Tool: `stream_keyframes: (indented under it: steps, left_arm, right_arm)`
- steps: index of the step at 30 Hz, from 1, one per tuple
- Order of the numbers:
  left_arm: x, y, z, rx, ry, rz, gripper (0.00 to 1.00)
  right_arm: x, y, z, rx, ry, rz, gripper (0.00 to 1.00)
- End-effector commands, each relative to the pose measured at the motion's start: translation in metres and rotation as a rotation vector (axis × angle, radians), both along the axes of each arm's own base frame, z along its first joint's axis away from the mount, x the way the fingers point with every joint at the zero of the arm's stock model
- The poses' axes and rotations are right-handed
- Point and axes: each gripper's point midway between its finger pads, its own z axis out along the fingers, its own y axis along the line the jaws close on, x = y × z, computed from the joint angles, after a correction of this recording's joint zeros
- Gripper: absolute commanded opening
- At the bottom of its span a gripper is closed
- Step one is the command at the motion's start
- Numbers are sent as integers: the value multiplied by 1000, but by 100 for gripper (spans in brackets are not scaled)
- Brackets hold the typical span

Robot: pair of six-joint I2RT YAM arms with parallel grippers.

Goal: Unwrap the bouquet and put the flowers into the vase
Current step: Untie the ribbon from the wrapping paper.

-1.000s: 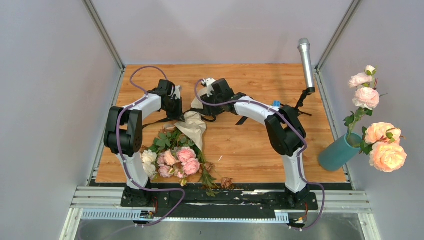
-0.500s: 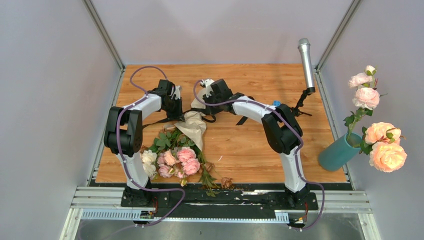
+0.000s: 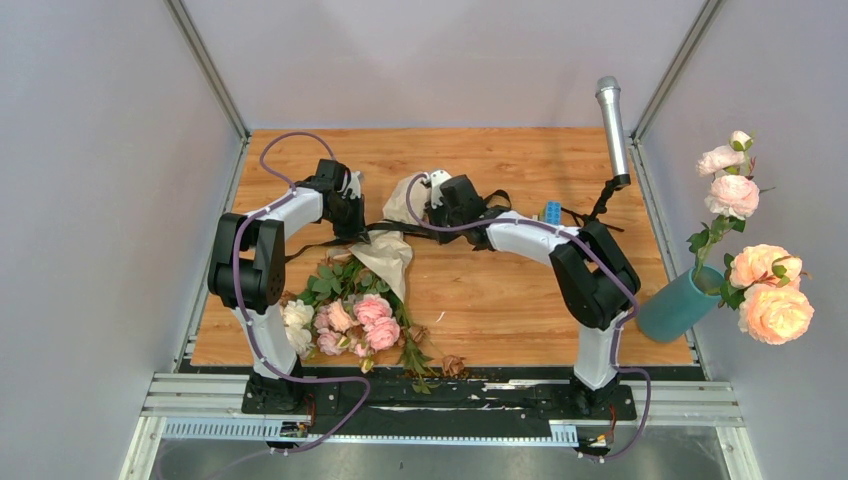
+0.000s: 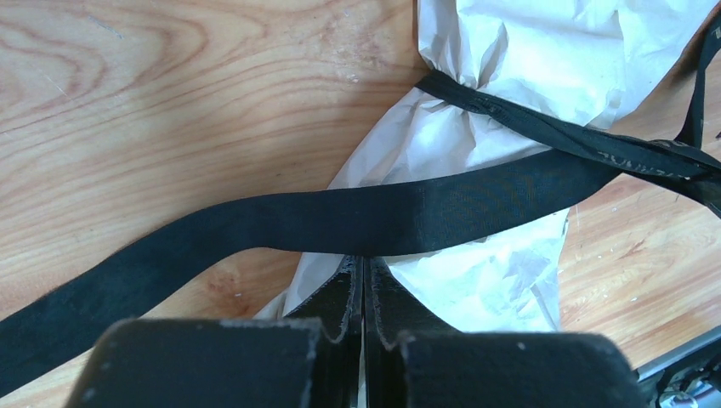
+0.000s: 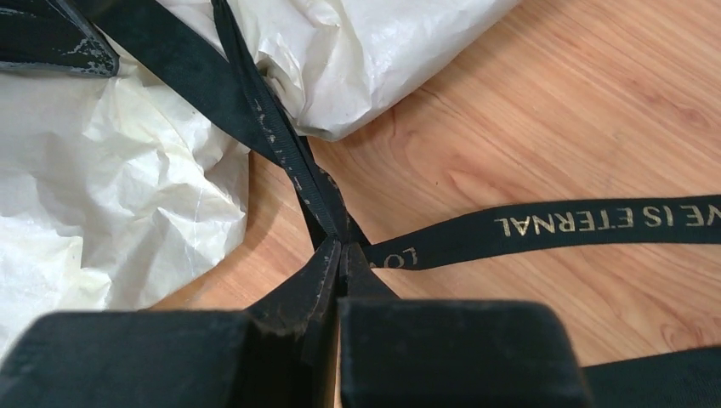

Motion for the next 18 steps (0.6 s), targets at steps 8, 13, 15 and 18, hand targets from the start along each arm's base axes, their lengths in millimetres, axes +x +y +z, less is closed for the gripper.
stream_keyframes:
  steps: [8, 13, 15, 18]
  left_arm:
    - [0, 15, 8, 58, -27, 14, 0]
    - [3, 18, 16, 75, -56, 6, 0]
    - [4, 20, 23, 84, -78, 0, 3]
    - [9, 24, 40, 106, -136, -5, 18]
  right_arm:
    - [-21, -27, 2, -8, -48, -124, 0]
    - [-35, -28, -4, 4, -22, -128, 0]
    - [-37, -28, -5, 10, -17, -134, 0]
    - [-39, -29, -1, 20, -18, -136, 0]
